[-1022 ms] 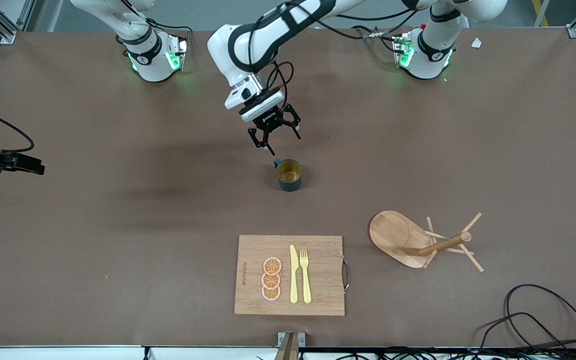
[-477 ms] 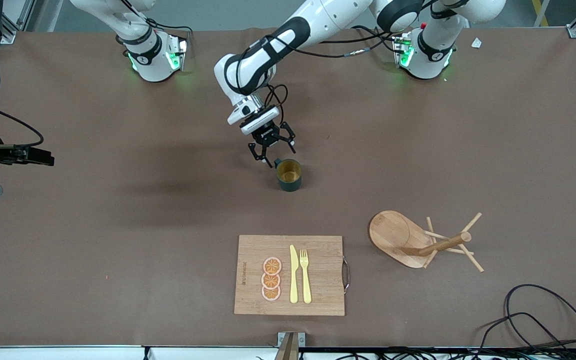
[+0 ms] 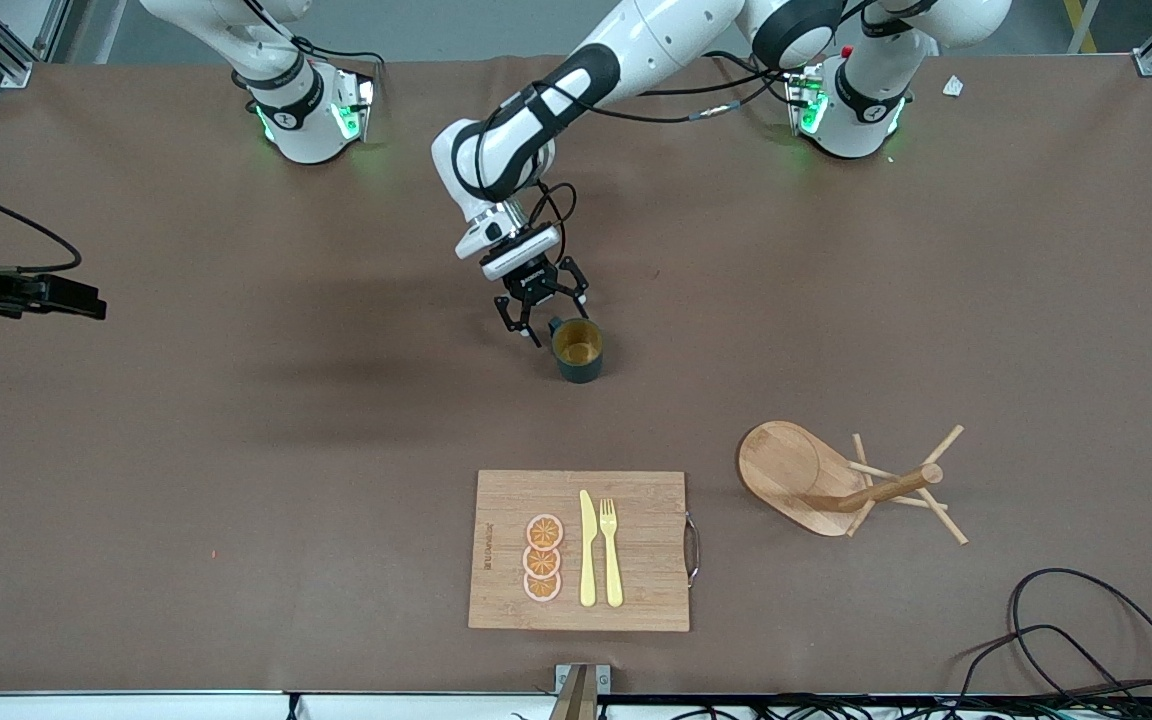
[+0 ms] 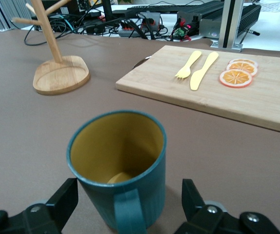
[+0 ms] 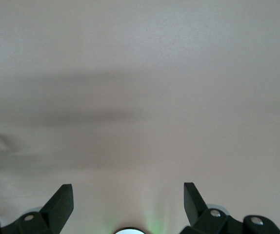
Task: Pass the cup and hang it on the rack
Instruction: 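Lower the left gripper over the mug while the right gripper withdraws, then grasp the teal mug handle with the left gripper and lift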
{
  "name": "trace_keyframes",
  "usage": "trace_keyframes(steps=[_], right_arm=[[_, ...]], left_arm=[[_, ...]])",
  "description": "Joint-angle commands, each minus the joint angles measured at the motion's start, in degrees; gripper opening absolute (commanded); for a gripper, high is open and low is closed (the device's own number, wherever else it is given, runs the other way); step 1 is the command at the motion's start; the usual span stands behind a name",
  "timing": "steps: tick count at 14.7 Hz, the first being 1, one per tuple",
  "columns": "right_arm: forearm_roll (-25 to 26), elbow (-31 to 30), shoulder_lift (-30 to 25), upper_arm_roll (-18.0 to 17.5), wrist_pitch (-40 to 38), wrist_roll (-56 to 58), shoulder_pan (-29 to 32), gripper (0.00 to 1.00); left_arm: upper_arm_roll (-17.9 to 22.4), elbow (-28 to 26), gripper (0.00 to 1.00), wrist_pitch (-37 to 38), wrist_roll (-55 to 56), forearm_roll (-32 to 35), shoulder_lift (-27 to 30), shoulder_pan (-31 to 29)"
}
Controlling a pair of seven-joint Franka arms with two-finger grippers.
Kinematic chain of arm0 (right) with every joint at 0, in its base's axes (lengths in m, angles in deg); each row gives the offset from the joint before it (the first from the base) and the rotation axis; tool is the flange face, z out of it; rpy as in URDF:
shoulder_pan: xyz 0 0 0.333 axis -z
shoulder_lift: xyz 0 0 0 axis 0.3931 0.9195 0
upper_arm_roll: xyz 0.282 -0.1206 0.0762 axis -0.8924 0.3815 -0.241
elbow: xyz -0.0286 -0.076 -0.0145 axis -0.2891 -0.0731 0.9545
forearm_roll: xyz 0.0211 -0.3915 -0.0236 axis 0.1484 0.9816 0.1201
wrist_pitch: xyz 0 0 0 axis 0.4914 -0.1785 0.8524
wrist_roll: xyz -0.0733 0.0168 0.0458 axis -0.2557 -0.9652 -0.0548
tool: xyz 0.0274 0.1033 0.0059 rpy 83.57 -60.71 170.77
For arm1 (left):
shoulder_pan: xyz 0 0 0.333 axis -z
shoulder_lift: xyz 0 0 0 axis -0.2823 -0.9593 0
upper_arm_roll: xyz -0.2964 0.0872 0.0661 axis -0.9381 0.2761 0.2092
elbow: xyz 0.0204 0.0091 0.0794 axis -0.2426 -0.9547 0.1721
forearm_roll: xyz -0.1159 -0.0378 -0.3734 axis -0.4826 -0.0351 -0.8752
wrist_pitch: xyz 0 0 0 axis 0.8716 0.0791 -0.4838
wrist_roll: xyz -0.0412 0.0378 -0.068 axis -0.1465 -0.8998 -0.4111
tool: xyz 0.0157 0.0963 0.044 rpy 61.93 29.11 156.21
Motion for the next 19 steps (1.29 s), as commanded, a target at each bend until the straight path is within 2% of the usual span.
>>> trace_keyframes(steps=[1,4,8,11,15,19], right_arm=[[-1.5,-3.6,-3.4,0.2,0.4,-0.5,-0.2,1.00],[-2.0,-4.0,-4.8,0.5,0.3,-0.6,-0.2,1.00],[-2.2,-6.8,-8.0,1.2,0.6,-1.6,-0.3,1.00],[-2.2,-8.8,-10.8,1.2,1.0,-1.5,-0.2,1.00],[-2.0,-8.9,-13.1,1.2,-0.3,-0.9,-0.1,1.00],[-1.7,-8.8,-15.2,1.2,-1.2,-0.9,0.0,1.00]], left_arm=[[1.2,1.8,0.94,-1.5,1.4,0.8,-2.0,0.6],[1.8,1.8,0.93,-2.4,2.9,0.8,-2.9,0.6],[2.1,1.8,0.81,-2.4,3.4,0.8,-3.2,0.8],[2.0,1.7,0.66,-2.4,3.6,0.8,-3.4,1.2],[2.0,1.5,0.30,-2.4,3.8,0.7,-3.8,1.4],[2.0,1.5,0.15,-2.4,3.7,0.7,-3.4,1.4]])
